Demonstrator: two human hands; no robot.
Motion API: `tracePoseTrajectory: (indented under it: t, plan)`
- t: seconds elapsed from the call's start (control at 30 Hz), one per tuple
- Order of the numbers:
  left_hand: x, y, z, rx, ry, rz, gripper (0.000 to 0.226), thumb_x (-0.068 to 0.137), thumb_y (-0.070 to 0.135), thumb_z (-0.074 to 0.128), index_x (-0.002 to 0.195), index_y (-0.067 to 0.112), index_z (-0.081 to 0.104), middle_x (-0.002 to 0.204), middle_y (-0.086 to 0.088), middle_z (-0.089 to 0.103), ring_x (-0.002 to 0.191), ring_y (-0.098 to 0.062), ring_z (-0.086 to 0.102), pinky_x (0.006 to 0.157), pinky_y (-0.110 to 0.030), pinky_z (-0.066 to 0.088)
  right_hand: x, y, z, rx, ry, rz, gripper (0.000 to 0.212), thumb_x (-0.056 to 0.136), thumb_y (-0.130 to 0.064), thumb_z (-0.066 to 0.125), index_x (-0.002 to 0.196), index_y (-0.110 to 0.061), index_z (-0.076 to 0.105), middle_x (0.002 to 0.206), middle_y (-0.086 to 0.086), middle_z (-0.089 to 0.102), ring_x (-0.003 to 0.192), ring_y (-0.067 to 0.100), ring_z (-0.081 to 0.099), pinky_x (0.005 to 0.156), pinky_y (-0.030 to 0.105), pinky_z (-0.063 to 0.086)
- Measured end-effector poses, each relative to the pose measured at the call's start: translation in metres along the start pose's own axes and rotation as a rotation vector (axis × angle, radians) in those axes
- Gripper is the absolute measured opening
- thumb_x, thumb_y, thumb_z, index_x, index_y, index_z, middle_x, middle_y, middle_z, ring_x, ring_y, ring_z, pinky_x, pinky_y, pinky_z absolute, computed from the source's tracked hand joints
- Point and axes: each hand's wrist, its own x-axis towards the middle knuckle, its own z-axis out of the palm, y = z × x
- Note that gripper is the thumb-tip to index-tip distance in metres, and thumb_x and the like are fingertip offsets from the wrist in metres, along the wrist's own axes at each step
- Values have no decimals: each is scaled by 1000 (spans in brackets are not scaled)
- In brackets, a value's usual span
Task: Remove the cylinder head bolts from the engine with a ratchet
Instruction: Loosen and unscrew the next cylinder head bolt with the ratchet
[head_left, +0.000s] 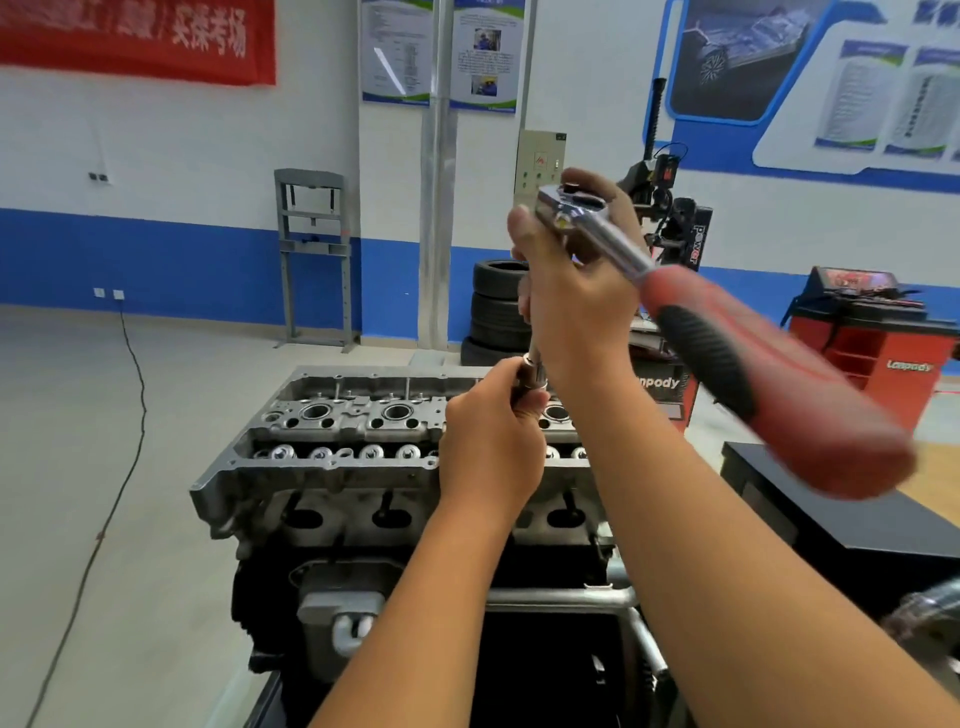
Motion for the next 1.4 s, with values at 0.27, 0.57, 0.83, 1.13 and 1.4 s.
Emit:
tracePoseTrajectory:
  t: [0.27,0.57,0.83,1.13,1.4]
  plan:
    - [-4,4,-5,1,-3,41,49,92,1,55,65,39,43,60,28,55,57,-1,48,47,-17,26,-26,-16,23,114,211,52,44,106,-16,55,144,5,48,135,18,59,119,34,59,107,41,47]
    - [2,0,-13,-9,-211,47,14,107,28,50,110,40,44,101,8,69,89,-20,65,81,-48,55,54,-3,-11,571,-13,263,44,103,-47,50,98,-8,71,85,9,73,59,21,64,53,26,49]
    - [2,0,-7,-22,-89,-6,12,102,16,59,101,27,59,86,10,68,81,-8,63,69,-27,52,40,20,3,490,24,-32,26,104,-33,59,103,-7,60,83,4,69,79,24,71,67,40,60]
    - [2,-2,4,12,-36,-22,23,102,15,58,105,37,63,79,17,68,71,-2,60,63,-29,48,39,23,-1,264,266,-315,33,87,-12,84,103,-6,55,89,16,74,82,30,76,59,40,62]
    - [7,0,-10,-131,-222,-9,15,108,31,48,104,45,53,93,16,70,77,-13,63,78,-51,58,50,15,-20,632,-205,173,39,96,-36,64,119,-5,58,106,9,73,69,24,66,61,34,42]
